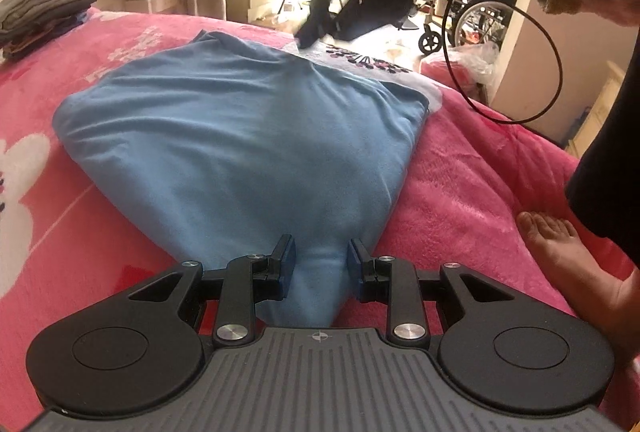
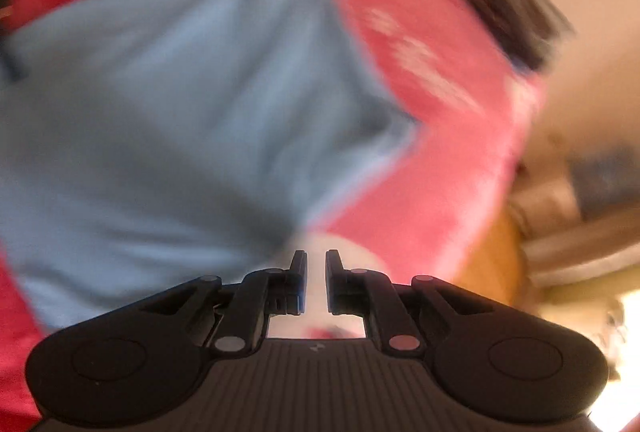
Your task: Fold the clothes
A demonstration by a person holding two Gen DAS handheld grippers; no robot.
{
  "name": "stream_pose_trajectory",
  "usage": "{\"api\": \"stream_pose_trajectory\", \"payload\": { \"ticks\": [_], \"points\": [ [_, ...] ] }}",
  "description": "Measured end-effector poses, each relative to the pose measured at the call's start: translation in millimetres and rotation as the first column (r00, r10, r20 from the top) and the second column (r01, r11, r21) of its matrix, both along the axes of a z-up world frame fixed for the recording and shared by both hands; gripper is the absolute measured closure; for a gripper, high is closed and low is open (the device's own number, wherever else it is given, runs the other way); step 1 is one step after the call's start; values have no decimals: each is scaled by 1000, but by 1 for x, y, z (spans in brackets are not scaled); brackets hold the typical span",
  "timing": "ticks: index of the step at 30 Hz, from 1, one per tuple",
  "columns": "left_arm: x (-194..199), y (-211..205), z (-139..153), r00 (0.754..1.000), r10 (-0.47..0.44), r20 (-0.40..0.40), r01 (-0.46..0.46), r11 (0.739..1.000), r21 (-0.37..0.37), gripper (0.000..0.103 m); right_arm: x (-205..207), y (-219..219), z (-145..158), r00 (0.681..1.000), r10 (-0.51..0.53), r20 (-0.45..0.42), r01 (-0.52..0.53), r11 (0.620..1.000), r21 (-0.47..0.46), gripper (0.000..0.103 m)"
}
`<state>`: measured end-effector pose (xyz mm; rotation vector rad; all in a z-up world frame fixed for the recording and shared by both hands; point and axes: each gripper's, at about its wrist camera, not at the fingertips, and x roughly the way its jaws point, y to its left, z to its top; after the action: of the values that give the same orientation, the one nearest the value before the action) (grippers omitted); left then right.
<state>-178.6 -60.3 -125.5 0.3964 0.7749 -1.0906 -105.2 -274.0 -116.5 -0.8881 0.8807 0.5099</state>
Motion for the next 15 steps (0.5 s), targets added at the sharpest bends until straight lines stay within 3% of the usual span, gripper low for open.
{"api": "stream_pose_trajectory", "payload": {
  "ticks": [4, 8, 10, 12, 15],
  "points": [
    [-1, 0, 0, 1000, -14, 8, 14, 1000, 6, 75, 3, 6, 23, 999, 7, 39, -10, 996, 91, 94],
    [-2, 1, -1, 1000, -11, 10, 11, 1000, 7, 75, 14, 3, -2, 996, -17, 86, 16, 1000, 12, 94],
    [-2, 1, -1, 1000, -5, 6, 5, 1000, 6, 75, 31, -13, -7, 983, -121, 141, 125, 992, -21, 94],
    [-2, 2, -1, 1000, -6, 4, 6, 1000, 6, 74, 31, -18, 9, 976, -149, 161, 145, 989, 31, 94],
    [-2, 3, -1, 1000, -12, 3, 12, 1000, 8, 74, 24, -7, 25, 989, -68, 131, 46, 986, 163, 94]
  ]
}}
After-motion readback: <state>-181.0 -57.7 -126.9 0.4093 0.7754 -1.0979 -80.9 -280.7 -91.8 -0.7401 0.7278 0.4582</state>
